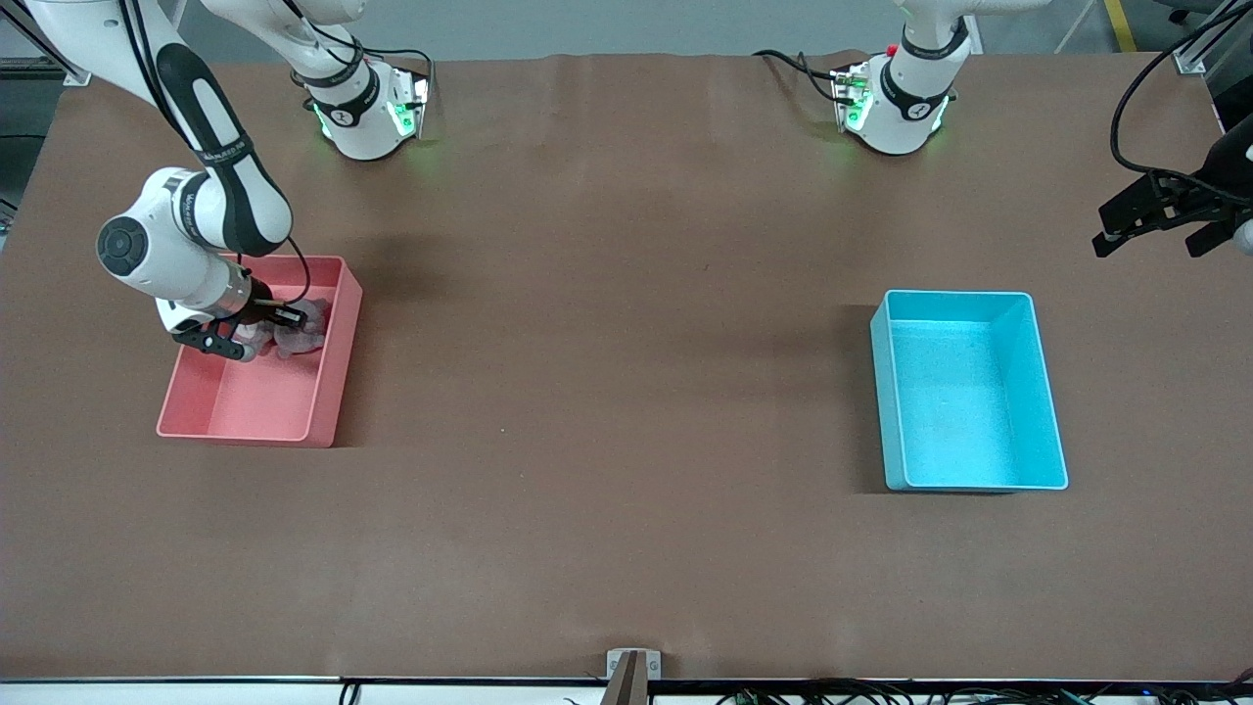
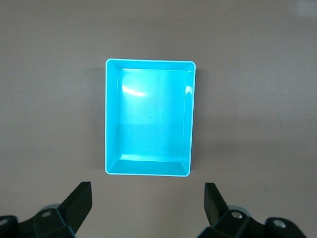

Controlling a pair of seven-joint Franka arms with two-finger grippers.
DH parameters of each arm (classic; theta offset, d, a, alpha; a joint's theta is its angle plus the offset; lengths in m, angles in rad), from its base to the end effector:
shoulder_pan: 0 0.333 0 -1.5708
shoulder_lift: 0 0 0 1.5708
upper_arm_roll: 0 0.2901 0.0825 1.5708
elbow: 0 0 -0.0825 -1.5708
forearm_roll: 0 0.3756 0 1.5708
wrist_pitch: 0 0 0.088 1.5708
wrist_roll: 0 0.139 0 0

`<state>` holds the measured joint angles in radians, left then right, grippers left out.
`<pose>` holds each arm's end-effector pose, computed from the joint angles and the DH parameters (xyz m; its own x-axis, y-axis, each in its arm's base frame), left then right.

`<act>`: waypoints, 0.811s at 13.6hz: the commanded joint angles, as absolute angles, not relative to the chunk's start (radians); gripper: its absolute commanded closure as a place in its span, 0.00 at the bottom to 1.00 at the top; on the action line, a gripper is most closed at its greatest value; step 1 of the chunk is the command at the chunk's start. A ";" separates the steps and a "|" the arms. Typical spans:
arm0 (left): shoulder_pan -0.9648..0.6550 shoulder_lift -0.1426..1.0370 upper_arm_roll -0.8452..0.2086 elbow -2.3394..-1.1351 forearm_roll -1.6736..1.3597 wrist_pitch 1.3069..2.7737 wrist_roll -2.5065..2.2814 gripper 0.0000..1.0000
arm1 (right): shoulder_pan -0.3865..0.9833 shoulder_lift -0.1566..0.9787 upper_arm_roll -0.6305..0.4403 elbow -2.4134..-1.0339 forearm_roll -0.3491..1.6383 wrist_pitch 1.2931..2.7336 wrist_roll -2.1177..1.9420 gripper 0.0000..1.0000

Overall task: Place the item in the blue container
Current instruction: 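Reach the right gripper into the pink box and grasp the grey plush, then lift the plush with the right gripper while the left gripper moves out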

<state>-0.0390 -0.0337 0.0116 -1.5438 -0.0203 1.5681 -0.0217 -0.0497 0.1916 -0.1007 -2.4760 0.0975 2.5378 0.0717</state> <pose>0.5382 -0.0175 0.5972 0.9983 -0.0057 0.0575 -0.0070 -0.9997 0.0219 0.4452 -0.0694 0.1568 0.9459 -0.2970 -0.1302 -0.3016 -0.9533 -0.0162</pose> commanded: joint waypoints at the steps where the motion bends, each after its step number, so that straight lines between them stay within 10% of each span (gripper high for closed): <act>1: -0.037 -0.046 0.011 -1.543 -0.023 1.559 -0.023 0.00 | -0.055 0.183 -0.094 -2.484 0.112 2.517 0.078 0.97; 11: -0.038 -0.035 0.011 -1.548 -0.034 1.559 -0.028 0.00 | -0.049 0.167 -0.097 -1.950 0.098 1.817 0.089 0.99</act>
